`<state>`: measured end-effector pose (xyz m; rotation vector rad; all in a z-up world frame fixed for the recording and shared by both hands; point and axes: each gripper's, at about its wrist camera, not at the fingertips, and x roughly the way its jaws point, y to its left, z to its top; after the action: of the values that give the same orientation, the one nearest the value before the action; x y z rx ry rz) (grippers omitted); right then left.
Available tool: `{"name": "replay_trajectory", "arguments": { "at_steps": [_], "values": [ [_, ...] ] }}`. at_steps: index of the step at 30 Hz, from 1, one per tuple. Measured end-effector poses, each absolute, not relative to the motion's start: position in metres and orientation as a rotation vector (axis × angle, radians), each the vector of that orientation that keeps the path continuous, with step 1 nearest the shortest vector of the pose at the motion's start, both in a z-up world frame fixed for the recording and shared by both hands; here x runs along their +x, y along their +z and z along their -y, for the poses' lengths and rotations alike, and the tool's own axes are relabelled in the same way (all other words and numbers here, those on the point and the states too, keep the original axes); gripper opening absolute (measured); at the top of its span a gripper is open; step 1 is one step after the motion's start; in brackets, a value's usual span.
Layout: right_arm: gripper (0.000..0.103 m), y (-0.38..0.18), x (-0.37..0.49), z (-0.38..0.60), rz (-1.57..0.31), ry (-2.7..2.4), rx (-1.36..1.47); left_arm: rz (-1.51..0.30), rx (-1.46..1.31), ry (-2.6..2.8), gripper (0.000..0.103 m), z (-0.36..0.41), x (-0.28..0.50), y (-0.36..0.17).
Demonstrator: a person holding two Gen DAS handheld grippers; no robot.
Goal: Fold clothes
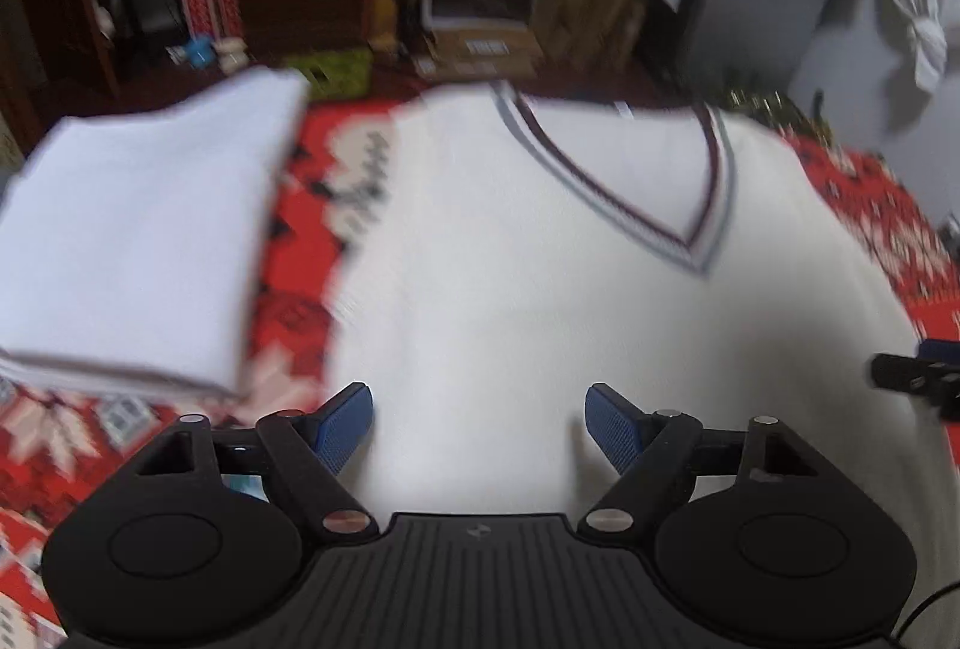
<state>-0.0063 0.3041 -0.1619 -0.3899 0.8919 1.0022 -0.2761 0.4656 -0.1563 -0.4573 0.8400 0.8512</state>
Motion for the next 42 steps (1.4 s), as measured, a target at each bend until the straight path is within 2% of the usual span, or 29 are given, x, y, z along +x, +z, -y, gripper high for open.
{"name": "replay_trajectory", "arguments": {
  "at_steps": [1, 2, 3, 4, 5, 6, 9, 17, 23, 29, 33, 42],
  "values": [
    [0.069, -0.16, 0.005, -0.302, -0.889, 0.977, -0.376, -0.829, -0.443, 0.864, 0.066, -0.471, -0.28, -0.151],
    [0.061, -0.158, 0.016, -0.301, -0.887, 0.949, -0.363, -0.839, -0.431, 0.866, 0.061, -0.476, -0.282, -0.152],
    [0.048, -0.159, 0.028, -0.3, -0.894, 0.918, -0.357, -0.854, -0.42, 0.866, 0.051, -0.481, -0.284, -0.154],
    [0.039, -0.161, 0.041, -0.3, -0.903, 0.886, -0.354, -0.869, -0.408, 0.865, 0.045, -0.486, -0.286, -0.156],
    [0.026, -0.164, 0.052, -0.299, -0.915, 0.867, -0.353, -0.884, -0.397, 0.864, 0.039, -0.49, -0.288, -0.158],
    [0.023, -0.168, 0.063, -0.298, -0.927, 0.85, -0.354, -0.899, -0.385, 0.864, 0.038, -0.495, -0.29, -0.16],
    [0.021, -0.179, 0.08, -0.301, -0.94, 0.849, -0.385, -0.91, -0.423, 0.856, 0.033, -0.502, -0.295, -0.169],
    [0.019, -0.192, 0.073, -0.309, -0.968, 0.901, -0.41, -0.907, -0.459, 0.863, 0.033, -0.503, -0.294, -0.175],
    [0.019, -0.19, 0.071, -0.31, -0.992, 0.911, -0.372, -0.912, -0.475, 0.85, 0.036, -0.504, -0.292, -0.177],
    [0.019, -0.195, 0.056, -0.32, -0.931, 0.938, -0.492, -0.924, -0.471, 0.841, 0.04, -0.503, -0.292, -0.181],
    [0.006, -0.195, 0.052, -0.323, -0.923, 0.954, -0.508, -0.923, -0.488, 0.841, 0.043, -0.505, -0.292, -0.183],
    [0.001, -0.193, 0.068, -0.319, -0.905, 0.886, -0.543, -0.937, -0.475, 0.828, 0.043, -0.506, -0.289, -0.184]
  ]
}}
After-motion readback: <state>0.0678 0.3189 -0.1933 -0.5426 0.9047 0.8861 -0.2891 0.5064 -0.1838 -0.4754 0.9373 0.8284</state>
